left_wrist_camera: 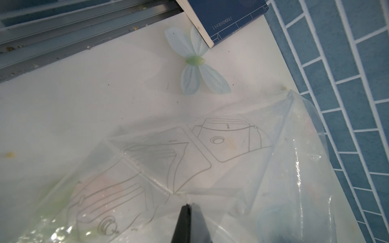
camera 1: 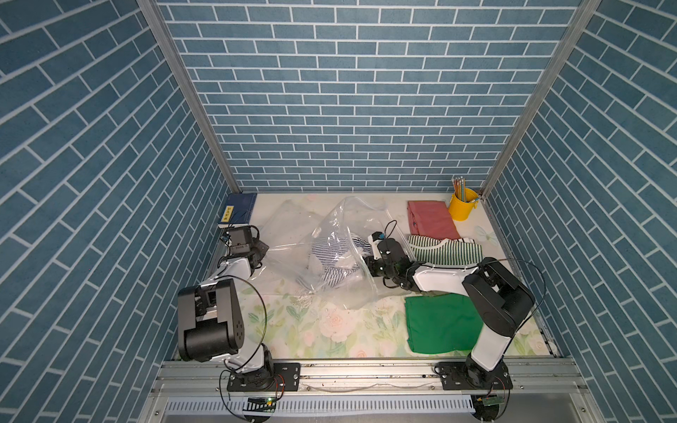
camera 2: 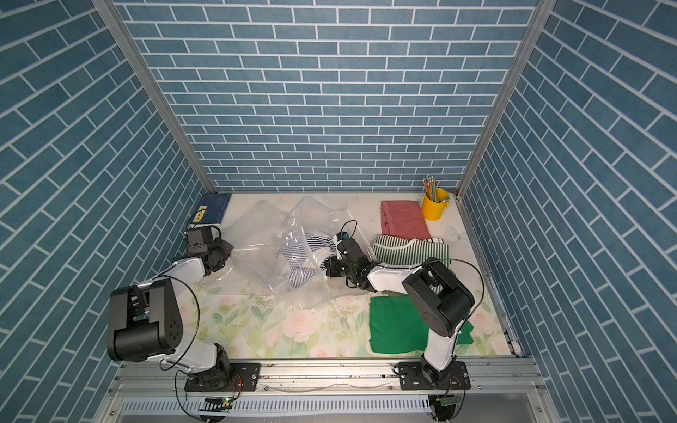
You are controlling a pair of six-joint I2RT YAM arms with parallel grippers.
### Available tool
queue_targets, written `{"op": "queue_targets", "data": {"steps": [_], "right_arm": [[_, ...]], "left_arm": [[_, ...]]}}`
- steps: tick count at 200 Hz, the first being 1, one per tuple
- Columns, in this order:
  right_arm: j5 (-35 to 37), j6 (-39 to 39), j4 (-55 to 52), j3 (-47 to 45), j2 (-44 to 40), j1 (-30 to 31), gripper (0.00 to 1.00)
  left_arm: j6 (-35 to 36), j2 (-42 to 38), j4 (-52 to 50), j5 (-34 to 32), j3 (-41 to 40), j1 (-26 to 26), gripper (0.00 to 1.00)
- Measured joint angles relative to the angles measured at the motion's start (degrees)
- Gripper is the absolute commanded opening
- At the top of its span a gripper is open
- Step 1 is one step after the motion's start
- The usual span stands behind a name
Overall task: Take the tank top out of the vacuum bag
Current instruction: Take out the tank top from the vacuum bag.
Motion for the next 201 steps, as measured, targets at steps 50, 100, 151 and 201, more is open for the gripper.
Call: {"op": "queue_targets", "data": {"steps": [50,100,151,201], "right_arm": [[-0.1,-0.2,0.0,5.6,3.3,2.4,0.66],[5.9,-2.6,1.1,5.6,0.1,2.9,0.75],[9.1,-5.6,1.2,12.2,2.7,0.2,0.73],[8.3,-7.2,-0.8,22.9,14.4,-2.3,0.74]], "left_arm": [[-0.4,-0.3,1.0,-0.1,-1.0,0.9,0.0],[0.0,-1.2,1.1,0.0,-1.0,1.1,0.0],[0.0,-1.2,1.2,0.7,-1.1,1.1,0.0],[0.2,-1.7,1.1,1.2,-1.6,1.1,0.0]]}}
